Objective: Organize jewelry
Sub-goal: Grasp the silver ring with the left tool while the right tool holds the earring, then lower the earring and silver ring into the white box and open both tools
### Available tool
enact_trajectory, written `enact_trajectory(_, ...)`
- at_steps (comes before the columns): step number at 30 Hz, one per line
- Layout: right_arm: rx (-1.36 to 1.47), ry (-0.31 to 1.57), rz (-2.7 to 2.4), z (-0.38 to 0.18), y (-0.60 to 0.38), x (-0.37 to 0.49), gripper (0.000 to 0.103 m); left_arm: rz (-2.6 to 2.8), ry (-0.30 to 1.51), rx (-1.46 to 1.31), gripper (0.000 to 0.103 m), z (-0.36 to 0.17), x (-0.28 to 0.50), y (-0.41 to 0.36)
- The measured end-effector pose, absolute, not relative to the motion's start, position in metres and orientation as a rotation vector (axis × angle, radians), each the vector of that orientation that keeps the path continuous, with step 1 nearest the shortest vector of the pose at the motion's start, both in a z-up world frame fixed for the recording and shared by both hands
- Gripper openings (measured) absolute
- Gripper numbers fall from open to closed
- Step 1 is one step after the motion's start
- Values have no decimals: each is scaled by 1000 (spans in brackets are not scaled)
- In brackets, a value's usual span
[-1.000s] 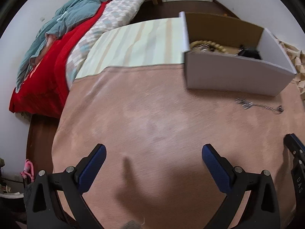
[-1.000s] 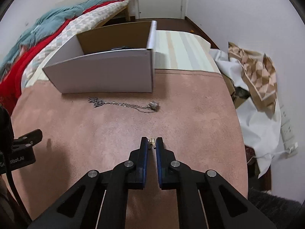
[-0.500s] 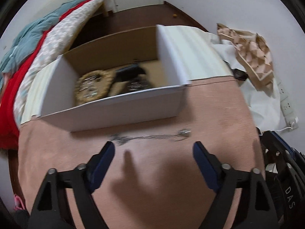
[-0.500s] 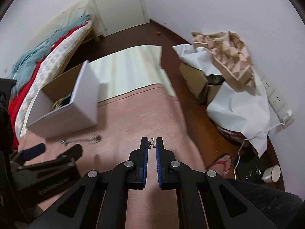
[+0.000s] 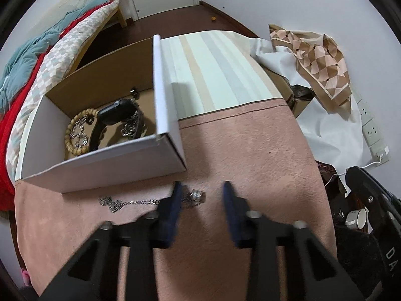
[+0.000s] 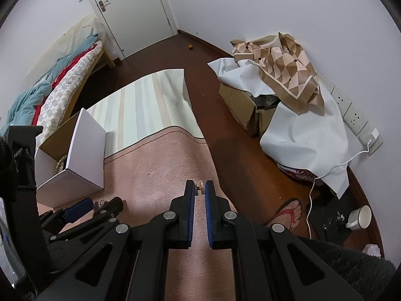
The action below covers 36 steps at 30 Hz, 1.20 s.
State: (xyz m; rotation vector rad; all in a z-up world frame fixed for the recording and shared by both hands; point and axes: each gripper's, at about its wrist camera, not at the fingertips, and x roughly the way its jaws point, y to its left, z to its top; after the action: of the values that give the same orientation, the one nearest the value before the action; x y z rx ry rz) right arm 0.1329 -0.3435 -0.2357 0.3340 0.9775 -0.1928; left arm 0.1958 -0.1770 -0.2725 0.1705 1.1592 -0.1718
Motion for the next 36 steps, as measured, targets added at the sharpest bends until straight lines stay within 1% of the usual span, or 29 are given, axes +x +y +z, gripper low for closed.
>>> enact_trajectory(1, 338, 977, -195, -236, -344, 133, 9, -178, 1161, 174, 9, -273, 195, -177)
enact_trajectory(8, 350, 954, -198, -226, -344, 130, 9, -219, 1152, 143, 9, -261, 182, -170)
enact_trajectory(14, 356, 911, -169, -203, -336, 127, 8, -245, 1126, 88, 9, -236, 165, -154)
enact_trajectory(21, 356, 859, -92, -167, -315, 129, 8, -281, 1080, -38, 9, -182, 162, -118)
enact_trajectory(30, 336, 809, 40, -113, -275, 153, 8, -320, 980, -113, 9, -102, 194, -75)
enact_trajectory(33, 360, 805, 103, -97, -262, 168, 8, -324, 952, -103, 9, -86, 209, -62)
enact_trajectory(36, 375, 824, 154, -91, -250, 186, 8, -309, 952, -99, 9, -82, 225, -49)
